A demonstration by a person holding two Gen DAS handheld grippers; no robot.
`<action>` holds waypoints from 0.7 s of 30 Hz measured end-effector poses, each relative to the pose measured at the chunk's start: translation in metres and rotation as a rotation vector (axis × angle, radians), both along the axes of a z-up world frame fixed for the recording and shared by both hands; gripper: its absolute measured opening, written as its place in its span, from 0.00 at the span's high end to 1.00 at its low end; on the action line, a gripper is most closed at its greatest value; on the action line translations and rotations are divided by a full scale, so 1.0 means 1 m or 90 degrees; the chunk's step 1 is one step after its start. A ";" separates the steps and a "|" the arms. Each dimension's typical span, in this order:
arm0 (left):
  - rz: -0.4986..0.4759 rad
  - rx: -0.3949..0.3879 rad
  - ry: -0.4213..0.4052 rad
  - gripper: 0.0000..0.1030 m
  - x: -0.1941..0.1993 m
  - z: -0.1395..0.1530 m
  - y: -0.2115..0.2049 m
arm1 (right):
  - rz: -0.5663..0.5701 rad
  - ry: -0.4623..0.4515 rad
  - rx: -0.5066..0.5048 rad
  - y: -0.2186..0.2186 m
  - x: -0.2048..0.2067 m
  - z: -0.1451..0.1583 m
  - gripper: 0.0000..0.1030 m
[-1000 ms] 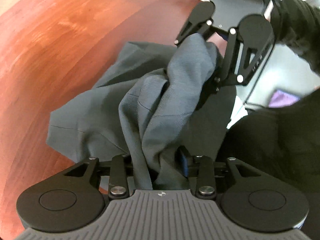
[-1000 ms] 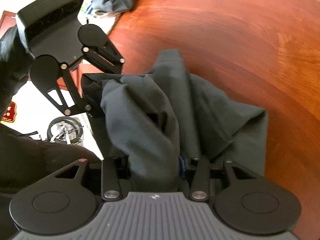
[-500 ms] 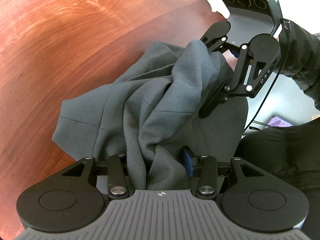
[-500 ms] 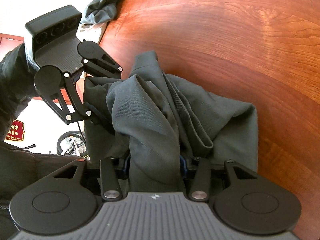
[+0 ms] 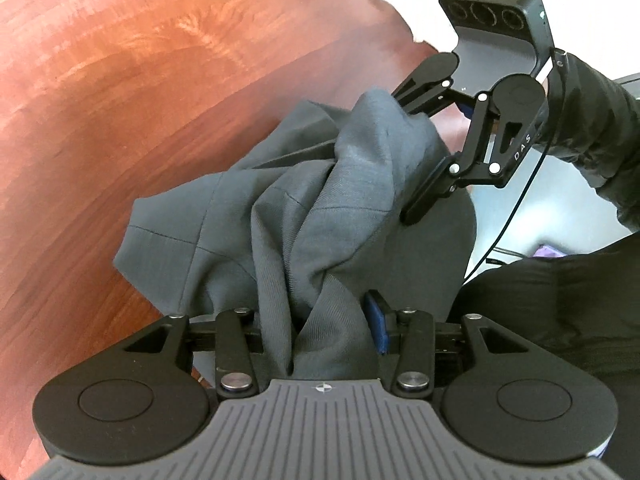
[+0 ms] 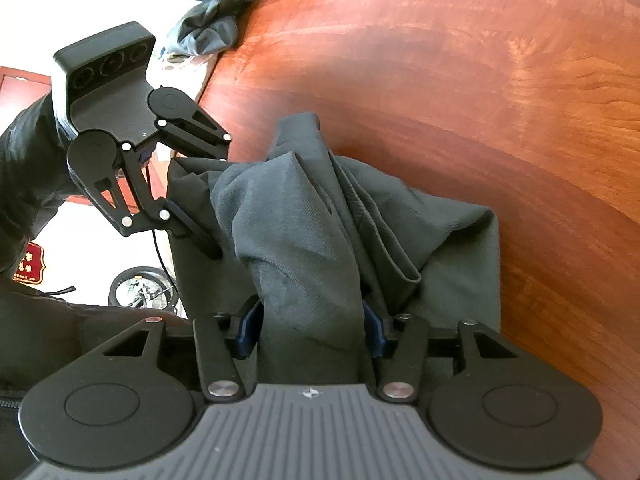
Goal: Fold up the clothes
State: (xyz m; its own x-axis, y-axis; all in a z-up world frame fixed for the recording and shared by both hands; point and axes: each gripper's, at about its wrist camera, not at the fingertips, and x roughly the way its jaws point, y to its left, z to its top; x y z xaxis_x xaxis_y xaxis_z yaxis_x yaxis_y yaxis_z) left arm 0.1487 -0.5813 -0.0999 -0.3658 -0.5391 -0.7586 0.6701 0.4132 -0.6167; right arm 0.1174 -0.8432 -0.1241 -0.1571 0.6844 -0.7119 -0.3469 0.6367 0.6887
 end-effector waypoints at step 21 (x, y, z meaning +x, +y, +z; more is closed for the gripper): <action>0.268 0.012 -0.203 0.55 -0.051 0.056 0.056 | -0.173 -0.217 -0.140 -0.024 -0.056 0.077 0.31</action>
State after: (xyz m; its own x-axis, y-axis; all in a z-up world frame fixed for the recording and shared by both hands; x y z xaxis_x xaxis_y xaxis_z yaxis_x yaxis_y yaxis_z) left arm 0.0976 -0.5250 -0.0437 0.1303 -0.5754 -0.8074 0.5967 0.6959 -0.3996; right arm 0.0618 -0.8671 -0.0469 0.2734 0.4962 -0.8240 -0.3305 0.8530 0.4040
